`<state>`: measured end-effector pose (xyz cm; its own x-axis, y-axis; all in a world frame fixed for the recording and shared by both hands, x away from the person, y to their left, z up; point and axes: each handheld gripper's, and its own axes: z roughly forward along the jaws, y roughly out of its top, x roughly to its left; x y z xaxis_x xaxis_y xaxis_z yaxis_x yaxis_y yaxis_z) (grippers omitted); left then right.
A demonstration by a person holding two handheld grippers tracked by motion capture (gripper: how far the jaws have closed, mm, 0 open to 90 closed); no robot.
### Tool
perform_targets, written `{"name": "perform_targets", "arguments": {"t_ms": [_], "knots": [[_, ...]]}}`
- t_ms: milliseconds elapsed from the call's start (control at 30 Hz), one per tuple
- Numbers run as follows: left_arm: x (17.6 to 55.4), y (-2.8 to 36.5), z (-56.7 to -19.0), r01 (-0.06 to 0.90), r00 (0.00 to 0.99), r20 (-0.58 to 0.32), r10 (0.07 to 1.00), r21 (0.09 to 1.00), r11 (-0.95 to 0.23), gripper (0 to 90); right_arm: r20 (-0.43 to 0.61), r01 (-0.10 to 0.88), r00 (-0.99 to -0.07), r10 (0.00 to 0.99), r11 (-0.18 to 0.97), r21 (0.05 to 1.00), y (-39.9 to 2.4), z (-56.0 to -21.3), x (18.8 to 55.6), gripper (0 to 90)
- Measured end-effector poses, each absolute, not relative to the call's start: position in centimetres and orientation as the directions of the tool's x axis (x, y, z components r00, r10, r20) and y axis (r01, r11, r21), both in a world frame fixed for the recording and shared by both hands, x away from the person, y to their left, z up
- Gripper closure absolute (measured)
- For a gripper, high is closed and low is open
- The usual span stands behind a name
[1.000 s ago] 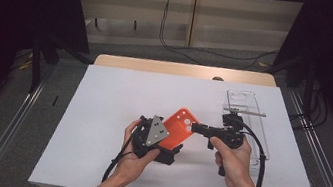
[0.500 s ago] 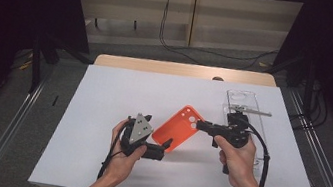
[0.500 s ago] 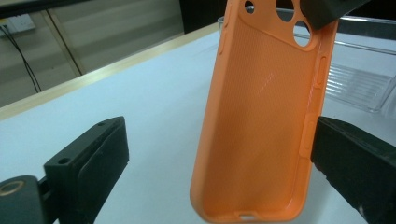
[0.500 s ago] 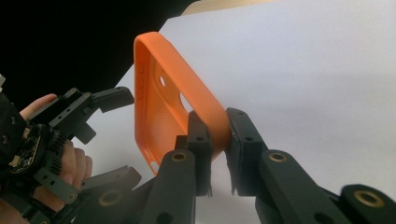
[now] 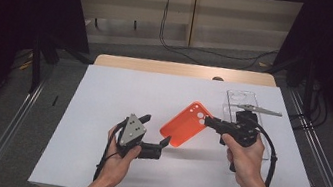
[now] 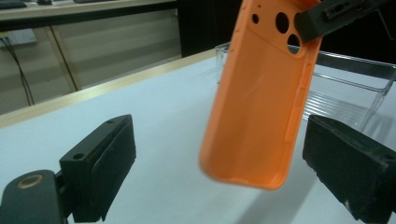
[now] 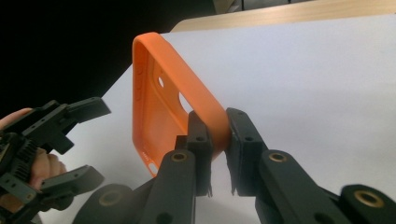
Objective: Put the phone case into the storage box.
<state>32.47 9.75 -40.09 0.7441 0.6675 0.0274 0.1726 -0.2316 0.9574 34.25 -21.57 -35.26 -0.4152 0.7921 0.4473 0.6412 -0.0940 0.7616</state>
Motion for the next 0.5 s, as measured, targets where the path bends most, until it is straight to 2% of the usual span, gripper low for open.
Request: {"name": "perform_targets", "arguments": {"t_ms": [100, 367, 500], "knots": [[32.1, 10.6, -39.9, 0.175, 0.75, 0.007, 0.662, 0.962, -0.209, 10.7, 0.45, 0.637, -0.417, 0.79, -0.099, 0.764, -22.0, -35.2, 34.4, 80.4], [31.5, 12.1, -40.1, 0.156, 0.766, -0.024, 0.642, 0.976, -0.15, 3.3, 0.45, 0.631, -0.412, 0.792, -0.108, 0.768, -22.7, -34.9, 34.6, 80.4], [31.7, 13.4, -40.3, 0.157, 0.749, -0.046, 0.661, 0.982, -0.109, 2.3, 0.429, 0.617, -0.413, 0.803, -0.1, 0.781, -23.1, -34.7, 34.6, 80.5]]}}
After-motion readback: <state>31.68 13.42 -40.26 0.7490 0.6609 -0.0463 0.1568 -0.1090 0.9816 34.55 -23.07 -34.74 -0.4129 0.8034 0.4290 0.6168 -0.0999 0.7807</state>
